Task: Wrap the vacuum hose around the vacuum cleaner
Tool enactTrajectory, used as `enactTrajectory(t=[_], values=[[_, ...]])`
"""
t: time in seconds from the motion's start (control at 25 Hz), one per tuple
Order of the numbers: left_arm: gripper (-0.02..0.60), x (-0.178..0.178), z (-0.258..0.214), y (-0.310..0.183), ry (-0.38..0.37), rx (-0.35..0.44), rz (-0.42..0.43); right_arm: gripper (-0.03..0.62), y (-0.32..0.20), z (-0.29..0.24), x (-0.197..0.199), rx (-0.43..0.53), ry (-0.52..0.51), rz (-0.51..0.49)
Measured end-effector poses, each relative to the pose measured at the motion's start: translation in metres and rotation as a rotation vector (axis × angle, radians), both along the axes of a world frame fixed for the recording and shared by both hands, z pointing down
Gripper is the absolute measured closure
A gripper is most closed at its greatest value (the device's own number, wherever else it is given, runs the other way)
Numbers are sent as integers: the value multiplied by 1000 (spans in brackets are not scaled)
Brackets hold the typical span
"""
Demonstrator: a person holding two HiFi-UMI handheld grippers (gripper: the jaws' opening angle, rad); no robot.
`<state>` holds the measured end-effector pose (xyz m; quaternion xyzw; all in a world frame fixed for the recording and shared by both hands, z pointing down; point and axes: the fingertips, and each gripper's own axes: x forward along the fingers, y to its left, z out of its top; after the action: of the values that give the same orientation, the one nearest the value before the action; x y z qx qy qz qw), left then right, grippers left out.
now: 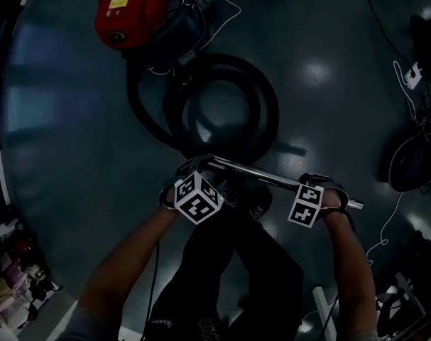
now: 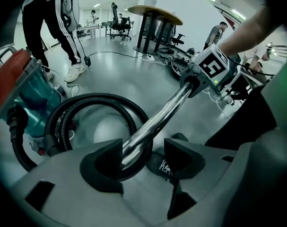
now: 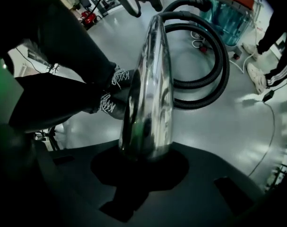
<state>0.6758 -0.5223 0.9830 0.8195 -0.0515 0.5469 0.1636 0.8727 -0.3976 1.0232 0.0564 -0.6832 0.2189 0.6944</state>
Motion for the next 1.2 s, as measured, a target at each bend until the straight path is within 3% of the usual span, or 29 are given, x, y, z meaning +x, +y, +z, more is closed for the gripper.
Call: enactTrajectory(t=[0.16, 0.32, 0.44, 0.64, 0.8, 1.08, 1.2], values=[[304, 2, 33, -15, 17, 7, -47, 511, -23, 40, 13, 23, -7, -102], [304, 17, 65, -23, 65, -56, -104, 511, -40, 81, 12, 43, -61, -154], [304, 37, 94, -25, 77, -32, -26, 511, -63, 113, 13, 84, -108, -173], [304, 56, 138, -30, 27, 32, 115, 511, -91, 157, 20, 141, -149, -207], [304, 53, 165, -37, -43, 44, 154, 511, -99, 181, 12, 130, -217, -188], [308, 48, 195, -51, -79, 52, 166, 511, -113, 214, 4, 141, -286, -176], [350, 47, 203, -53, -91, 65, 189, 511, -114, 221, 4, 150, -290, -175]])
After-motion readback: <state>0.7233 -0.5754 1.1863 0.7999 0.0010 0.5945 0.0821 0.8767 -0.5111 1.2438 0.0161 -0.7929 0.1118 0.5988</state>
